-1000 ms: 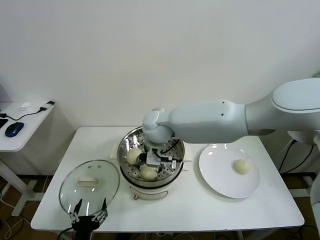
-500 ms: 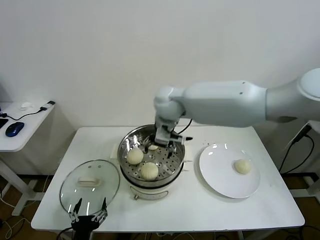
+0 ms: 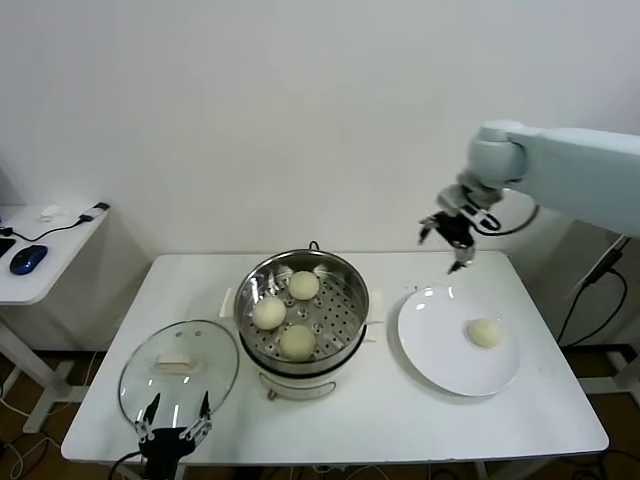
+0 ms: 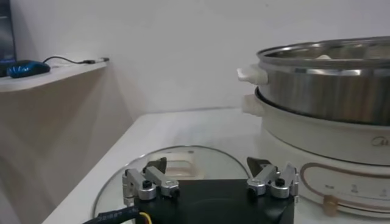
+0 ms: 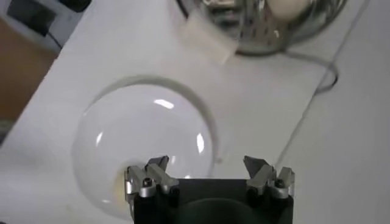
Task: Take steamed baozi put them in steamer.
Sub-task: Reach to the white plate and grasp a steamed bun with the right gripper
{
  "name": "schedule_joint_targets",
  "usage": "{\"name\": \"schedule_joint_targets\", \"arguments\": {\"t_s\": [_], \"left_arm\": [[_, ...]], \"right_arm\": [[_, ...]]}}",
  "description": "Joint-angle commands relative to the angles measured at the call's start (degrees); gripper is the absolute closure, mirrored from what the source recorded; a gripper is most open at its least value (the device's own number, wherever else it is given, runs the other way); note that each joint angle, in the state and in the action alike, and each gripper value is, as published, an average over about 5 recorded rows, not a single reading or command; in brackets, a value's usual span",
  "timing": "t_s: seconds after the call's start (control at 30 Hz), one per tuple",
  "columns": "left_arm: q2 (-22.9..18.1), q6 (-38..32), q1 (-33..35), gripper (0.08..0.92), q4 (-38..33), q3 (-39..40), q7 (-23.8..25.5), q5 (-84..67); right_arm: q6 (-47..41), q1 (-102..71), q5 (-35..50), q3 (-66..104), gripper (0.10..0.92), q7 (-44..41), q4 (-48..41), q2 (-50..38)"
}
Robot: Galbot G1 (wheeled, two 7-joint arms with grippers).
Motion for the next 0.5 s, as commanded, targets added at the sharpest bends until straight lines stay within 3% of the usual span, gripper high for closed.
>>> {"name": "schedule_joint_targets", "arguments": {"t_s": [0.03,0.5], "left_arm": [[0.0,0.0,-0.1,0.177,0.0,0.0,-0.1,-0.2],[-0.9,0.0,0.7,0.177,0.3,-0.2,0.7,0.8]], "right_arm": [[-8.6,-20.7,-5.0,10.8,0.203,0.1,-8.4,-12.9],[-9.2,-38.2,-11.1,26.9,0.203,2.2,-18.8,-6.1]]}}
